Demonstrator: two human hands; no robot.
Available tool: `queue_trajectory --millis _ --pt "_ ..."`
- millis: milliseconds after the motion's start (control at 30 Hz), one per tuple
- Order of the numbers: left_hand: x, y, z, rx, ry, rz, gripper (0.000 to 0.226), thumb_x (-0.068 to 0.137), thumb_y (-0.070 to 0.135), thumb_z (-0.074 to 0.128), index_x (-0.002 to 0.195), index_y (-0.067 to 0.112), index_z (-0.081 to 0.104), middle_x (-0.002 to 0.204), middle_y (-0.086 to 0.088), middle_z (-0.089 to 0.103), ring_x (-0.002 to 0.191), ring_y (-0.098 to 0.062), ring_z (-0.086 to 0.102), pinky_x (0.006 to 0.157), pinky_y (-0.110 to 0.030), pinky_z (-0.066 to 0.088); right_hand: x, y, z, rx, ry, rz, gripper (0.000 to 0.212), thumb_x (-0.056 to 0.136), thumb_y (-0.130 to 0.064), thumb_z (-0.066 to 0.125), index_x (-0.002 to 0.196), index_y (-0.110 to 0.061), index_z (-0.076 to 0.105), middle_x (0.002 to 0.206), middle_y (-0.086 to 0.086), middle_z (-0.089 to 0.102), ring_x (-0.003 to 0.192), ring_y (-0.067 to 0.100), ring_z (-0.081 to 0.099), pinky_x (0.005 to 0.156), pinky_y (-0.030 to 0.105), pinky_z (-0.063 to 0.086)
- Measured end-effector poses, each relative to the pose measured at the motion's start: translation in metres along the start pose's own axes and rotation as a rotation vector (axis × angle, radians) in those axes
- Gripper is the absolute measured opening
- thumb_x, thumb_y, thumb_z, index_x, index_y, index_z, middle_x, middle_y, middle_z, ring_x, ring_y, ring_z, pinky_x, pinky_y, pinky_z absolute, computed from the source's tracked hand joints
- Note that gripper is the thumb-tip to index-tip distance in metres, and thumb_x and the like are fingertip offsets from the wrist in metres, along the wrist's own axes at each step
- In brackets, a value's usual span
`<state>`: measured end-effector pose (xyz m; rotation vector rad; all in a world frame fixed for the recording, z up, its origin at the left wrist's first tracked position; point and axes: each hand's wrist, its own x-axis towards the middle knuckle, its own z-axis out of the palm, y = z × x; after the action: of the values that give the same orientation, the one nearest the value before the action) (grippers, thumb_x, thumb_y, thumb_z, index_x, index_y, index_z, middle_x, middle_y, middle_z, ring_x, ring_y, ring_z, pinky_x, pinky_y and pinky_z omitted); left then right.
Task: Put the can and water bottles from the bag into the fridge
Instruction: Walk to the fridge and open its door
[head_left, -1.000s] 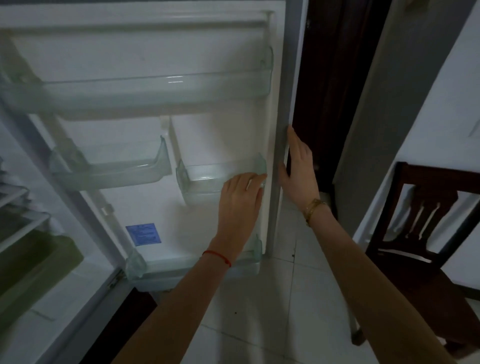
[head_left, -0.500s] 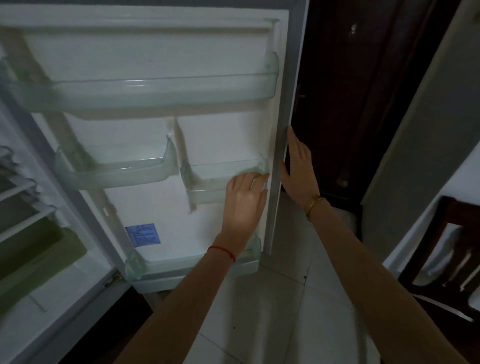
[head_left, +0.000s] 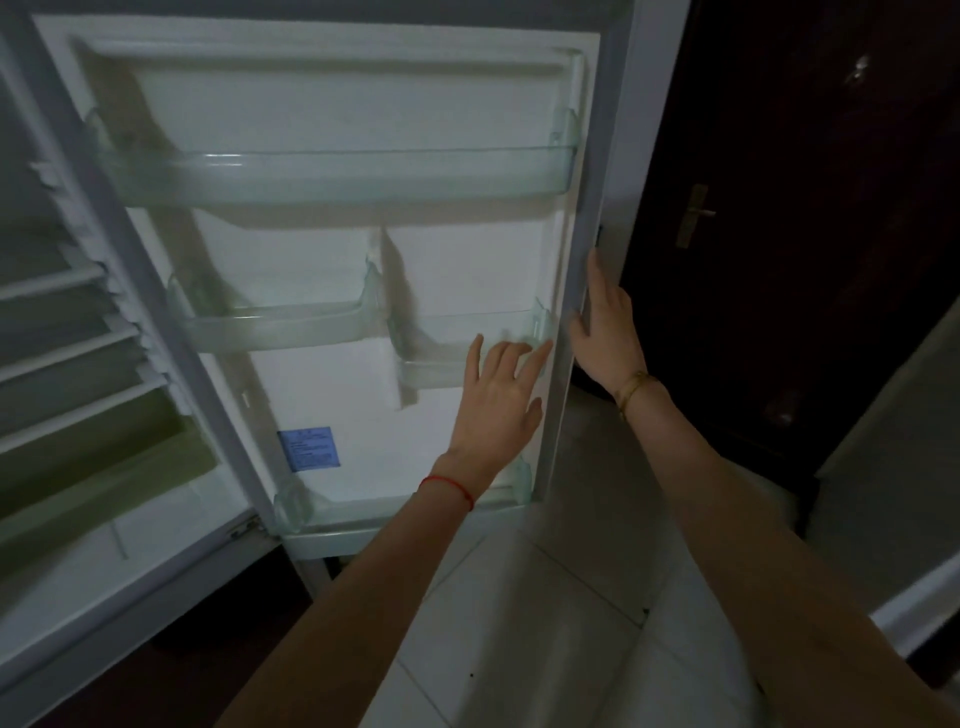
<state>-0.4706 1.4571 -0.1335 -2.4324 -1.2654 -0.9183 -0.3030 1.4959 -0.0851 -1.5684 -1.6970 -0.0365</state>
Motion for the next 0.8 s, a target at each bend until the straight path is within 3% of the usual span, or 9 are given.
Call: queue_trajectory --millis 100,367,800 --pt "0.007 0.001 0.005 0.019 -0.008 -0.021 0.066 0.082 0.025 0.062 0.145 0.019 0.043 0.129 -0.006 0.057 0.127 -0.026 0.050 0.120 -0.053 0.014 0.009 0.010 0.006 0.013 -0.010 -0.017 0.072 0.096 -0.016 0.044 0.155 -0.018 0.001 0.163 -0.001 0.008 0.145 0.027 0.021 0.117 0.028 0.010" --pt "0.004 0.005 0.009 0.005 0.063 -0.031 0.058 0.085 0.024 0.057 0.142 0.019 0.047 0.130 -0.002 0.057 0.127 -0.023 0.050 0.120 -0.053 0.013 0.004 0.021 0.015 0.058 0.040 -0.074 0.074 0.097 -0.018 0.044 0.154 -0.023 -0.001 0.163 -0.007 0.003 0.147 0.022 0.018 0.118 0.029 0.013" --pt "-0.008 0.009 -0.009 0.014 0.007 -0.021 0.060 0.087 0.027 0.052 0.146 0.020 0.042 0.140 -0.006 0.051 0.136 -0.026 0.042 0.119 -0.060 0.009 -0.013 0.016 0.001 0.081 0.028 -0.087 0.072 0.097 -0.017 0.045 0.155 -0.020 0.003 0.163 -0.004 0.008 0.146 0.023 0.018 0.118 0.031 0.014"
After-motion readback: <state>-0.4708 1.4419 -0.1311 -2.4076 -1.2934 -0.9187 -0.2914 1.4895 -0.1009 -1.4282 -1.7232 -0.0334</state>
